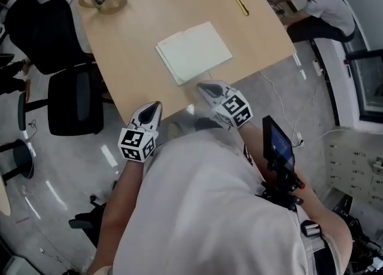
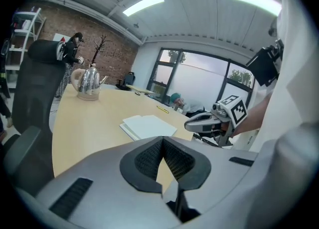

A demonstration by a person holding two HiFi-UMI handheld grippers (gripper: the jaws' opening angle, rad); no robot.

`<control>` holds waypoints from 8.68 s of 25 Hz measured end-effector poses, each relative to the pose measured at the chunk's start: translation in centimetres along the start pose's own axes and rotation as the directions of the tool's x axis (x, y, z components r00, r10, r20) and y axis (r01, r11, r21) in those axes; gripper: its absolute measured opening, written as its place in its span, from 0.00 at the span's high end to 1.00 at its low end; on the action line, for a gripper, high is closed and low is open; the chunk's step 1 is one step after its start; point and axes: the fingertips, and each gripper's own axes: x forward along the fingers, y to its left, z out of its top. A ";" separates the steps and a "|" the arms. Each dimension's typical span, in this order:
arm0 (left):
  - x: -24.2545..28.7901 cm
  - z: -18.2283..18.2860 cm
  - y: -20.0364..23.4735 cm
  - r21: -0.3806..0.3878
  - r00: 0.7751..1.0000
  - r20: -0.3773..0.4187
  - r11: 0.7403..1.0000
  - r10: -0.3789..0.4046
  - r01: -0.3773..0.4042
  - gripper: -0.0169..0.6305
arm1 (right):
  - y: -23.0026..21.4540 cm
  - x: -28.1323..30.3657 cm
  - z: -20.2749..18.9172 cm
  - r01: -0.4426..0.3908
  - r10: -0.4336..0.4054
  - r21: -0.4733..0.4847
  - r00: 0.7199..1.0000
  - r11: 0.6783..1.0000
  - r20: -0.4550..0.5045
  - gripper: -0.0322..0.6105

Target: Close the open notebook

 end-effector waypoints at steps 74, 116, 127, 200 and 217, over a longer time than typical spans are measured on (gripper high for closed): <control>0.5 0.3 -0.4 -0.096 0.977 0.029 0.973 0.213 -0.209 0.97 | -1.6 8.7 -2.2 -0.252 0.274 0.174 0.955 0.952 -0.114 0.93; 9.2 5.3 -1.9 0.080 0.995 -0.055 0.994 0.081 -0.077 0.97 | -19.2 0.9 -6.2 -0.020 -0.079 0.637 0.989 0.770 0.126 0.93; 10.6 6.1 -2.5 0.094 0.992 -0.060 0.990 0.110 -0.104 0.97 | -21.7 2.3 -10.9 0.095 -0.076 0.715 0.995 0.693 -0.059 0.93; -9.3 -4.5 -0.4 -0.283 0.861 0.057 0.836 0.505 -0.471 0.97 | -2.1 9.1 -8.8 -0.173 -0.141 -0.928 0.963 0.330 -0.230 0.82; -9.5 -3.2 -0.2 -0.233 0.865 0.027 0.845 0.501 -0.482 0.97 | -2.1 11.7 -8.5 -0.163 -0.172 -0.959 0.963 0.231 -0.206 0.78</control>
